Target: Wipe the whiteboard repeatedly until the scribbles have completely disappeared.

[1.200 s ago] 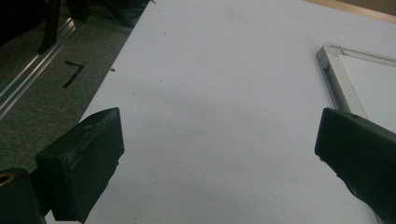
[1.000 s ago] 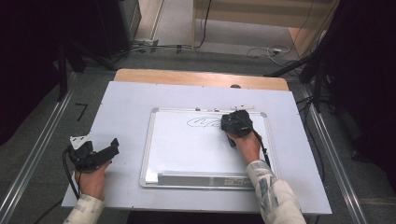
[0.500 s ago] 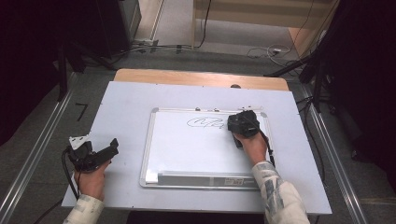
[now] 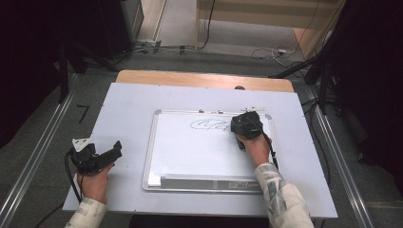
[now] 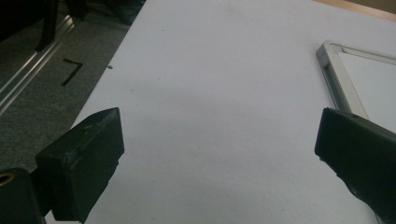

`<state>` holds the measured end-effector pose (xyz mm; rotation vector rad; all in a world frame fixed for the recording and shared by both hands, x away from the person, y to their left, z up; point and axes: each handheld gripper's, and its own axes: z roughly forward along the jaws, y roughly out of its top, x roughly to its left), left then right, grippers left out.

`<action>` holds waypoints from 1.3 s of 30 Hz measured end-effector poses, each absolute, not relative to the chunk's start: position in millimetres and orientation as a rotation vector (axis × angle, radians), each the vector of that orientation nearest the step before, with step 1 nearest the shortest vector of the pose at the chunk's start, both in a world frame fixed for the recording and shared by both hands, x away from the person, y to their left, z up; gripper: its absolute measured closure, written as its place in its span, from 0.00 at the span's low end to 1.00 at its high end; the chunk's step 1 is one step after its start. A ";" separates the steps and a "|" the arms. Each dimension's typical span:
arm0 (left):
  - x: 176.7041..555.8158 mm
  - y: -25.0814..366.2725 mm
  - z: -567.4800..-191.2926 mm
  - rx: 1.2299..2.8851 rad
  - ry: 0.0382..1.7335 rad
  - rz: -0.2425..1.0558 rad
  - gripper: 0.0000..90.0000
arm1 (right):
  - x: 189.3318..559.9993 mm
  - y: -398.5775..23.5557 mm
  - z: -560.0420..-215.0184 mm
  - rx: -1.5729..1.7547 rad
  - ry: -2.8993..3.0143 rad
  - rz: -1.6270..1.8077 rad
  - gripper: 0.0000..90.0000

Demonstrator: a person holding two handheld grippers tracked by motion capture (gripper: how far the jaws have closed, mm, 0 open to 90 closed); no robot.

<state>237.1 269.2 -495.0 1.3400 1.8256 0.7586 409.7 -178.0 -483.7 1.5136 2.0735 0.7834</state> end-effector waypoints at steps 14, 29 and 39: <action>237.0 271.3 -495.4 1.331 1.827 0.756 0.01 | 413.7 -153.2 -484.6 1.466 2.112 0.806 0.42; 234.1 275.2 -495.9 1.321 1.840 0.756 0.02 | 416.0 -161.2 -487.0 1.340 2.207 0.897 0.43; 232.9 276.2 -495.9 1.316 1.845 0.759 0.02 | 417.6 -170.1 -487.0 1.359 2.178 0.883 0.43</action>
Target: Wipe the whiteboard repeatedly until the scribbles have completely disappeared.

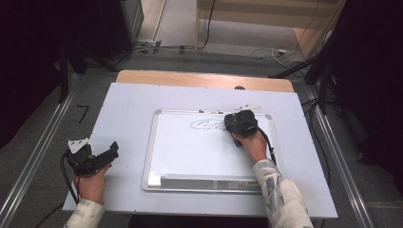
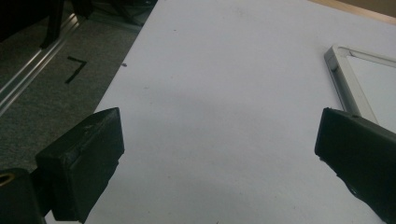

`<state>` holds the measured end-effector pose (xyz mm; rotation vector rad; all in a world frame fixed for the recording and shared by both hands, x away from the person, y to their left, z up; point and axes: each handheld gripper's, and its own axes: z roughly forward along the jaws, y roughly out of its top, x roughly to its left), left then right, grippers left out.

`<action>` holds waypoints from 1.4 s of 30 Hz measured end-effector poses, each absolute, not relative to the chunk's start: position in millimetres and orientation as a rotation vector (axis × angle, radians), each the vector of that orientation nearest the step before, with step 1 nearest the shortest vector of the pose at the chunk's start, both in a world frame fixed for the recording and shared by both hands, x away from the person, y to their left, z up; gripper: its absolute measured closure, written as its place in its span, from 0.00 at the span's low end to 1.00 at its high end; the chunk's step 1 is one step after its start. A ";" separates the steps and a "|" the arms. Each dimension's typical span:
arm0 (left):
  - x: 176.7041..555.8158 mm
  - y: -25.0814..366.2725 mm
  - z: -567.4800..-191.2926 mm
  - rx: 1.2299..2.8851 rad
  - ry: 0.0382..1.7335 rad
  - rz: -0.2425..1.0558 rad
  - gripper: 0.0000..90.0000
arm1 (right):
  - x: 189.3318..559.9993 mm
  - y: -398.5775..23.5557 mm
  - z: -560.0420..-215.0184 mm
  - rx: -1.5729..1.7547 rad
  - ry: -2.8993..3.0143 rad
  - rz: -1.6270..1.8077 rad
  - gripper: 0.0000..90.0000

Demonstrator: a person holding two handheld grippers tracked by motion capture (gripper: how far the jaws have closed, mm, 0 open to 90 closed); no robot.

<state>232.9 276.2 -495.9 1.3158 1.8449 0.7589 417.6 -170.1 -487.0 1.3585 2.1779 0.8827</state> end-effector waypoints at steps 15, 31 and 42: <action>234.2 273.6 -495.6 1.324 1.837 0.761 0.02 | 416.0 -154.1 -488.3 1.291 2.216 0.921 0.43; 234.4 273.5 -495.6 1.324 1.836 0.760 0.01 | 418.2 -123.4 -488.3 1.235 2.268 0.927 0.43; 234.9 273.1 -495.6 1.330 1.835 0.759 0.02 | 418.5 -112.3 -488.1 1.215 2.288 0.927 0.43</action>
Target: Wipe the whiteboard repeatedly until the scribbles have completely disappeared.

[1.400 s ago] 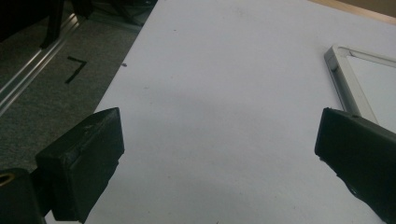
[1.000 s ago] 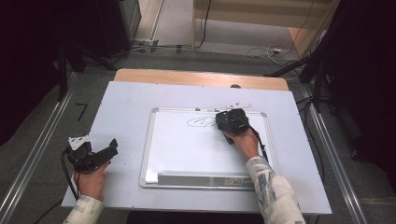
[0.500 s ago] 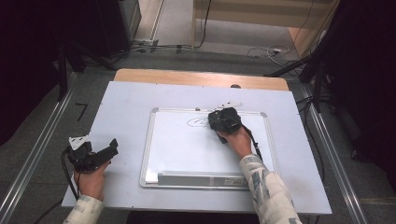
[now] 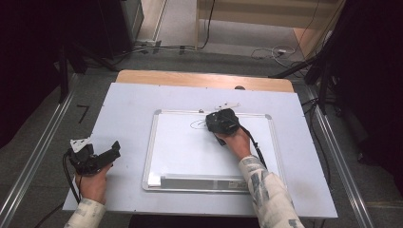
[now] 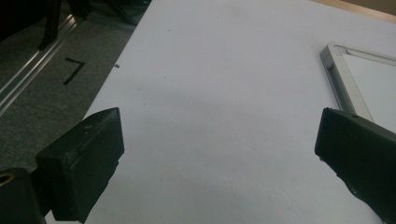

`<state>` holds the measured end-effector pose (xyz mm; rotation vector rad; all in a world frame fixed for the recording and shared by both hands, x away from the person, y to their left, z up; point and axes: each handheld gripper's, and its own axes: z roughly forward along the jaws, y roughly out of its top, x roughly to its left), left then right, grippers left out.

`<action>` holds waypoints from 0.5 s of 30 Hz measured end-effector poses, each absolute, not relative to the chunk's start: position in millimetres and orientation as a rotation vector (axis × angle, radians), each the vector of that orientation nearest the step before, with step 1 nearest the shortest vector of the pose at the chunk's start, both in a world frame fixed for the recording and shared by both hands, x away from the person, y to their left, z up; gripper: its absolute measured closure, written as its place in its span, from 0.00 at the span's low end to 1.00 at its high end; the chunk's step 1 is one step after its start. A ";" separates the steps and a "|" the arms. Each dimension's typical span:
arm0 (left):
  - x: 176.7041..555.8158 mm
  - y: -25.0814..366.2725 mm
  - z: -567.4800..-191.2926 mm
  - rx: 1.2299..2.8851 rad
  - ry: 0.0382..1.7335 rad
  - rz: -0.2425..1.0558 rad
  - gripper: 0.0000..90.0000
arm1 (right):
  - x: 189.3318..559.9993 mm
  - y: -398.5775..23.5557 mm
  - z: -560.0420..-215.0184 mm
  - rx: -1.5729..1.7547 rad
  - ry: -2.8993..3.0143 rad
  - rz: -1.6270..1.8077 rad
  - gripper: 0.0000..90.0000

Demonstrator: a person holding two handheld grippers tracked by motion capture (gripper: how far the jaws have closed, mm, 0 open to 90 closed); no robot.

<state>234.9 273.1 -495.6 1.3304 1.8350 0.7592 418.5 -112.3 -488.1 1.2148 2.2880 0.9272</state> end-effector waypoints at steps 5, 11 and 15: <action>234.9 273.0 -495.6 1.330 1.835 0.759 0.02 | 418.9 -107.0 -488.1 1.202 2.300 0.931 0.43; 234.9 272.9 -495.5 1.329 1.834 0.759 0.02 | 418.7 -99.5 -488.0 1.192 2.311 0.930 0.43; 235.0 272.8 -495.4 1.329 1.834 0.759 0.01 | 418.9 -93.9 -488.0 1.181 2.317 0.925 0.43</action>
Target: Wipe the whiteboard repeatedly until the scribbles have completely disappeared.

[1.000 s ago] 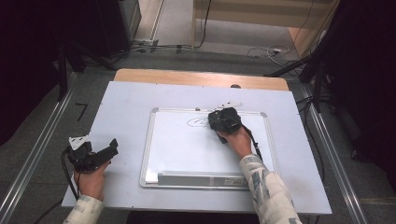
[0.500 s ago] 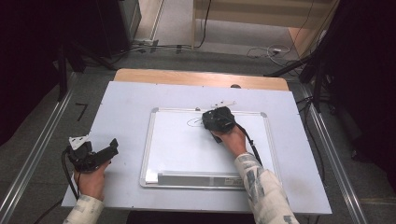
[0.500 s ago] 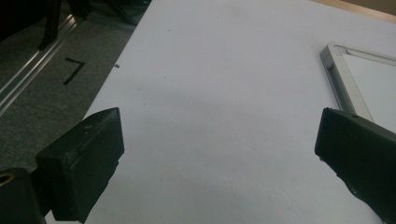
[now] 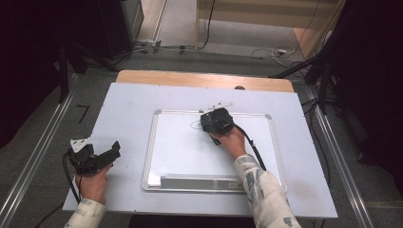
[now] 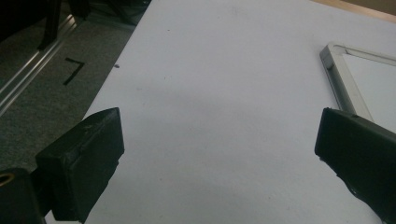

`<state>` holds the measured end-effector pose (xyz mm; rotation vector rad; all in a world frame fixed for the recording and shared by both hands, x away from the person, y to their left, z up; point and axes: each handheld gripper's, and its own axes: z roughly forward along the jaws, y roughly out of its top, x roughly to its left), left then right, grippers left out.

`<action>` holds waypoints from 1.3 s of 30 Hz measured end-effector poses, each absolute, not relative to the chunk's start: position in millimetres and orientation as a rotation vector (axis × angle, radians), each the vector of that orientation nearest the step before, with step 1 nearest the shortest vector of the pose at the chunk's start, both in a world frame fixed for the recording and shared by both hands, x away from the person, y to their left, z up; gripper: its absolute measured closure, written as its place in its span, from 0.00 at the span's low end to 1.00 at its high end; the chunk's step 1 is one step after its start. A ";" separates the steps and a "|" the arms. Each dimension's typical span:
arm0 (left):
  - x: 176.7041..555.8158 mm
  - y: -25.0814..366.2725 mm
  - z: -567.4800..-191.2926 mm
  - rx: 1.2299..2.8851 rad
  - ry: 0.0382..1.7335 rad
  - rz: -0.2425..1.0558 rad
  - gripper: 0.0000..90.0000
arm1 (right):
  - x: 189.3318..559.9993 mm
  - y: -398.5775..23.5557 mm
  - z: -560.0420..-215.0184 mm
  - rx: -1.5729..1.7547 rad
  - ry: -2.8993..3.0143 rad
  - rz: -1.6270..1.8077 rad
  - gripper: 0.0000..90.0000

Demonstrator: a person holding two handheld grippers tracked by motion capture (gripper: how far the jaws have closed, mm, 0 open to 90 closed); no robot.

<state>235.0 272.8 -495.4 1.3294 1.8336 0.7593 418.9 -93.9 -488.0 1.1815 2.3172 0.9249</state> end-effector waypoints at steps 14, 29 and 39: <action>235.1 273.4 -495.3 1.328 1.831 0.758 0.02 | 418.1 -64.1 -488.0 1.134 2.355 0.924 0.43; 235.1 272.7 -495.0 1.328 1.827 0.759 0.02 | 415.8 -39.8 -488.1 1.094 2.385 0.925 0.43; 234.9 272.1 -494.9 1.331 1.820 0.757 0.02 | 416.4 -23.1 -488.4 1.074 2.403 0.935 0.43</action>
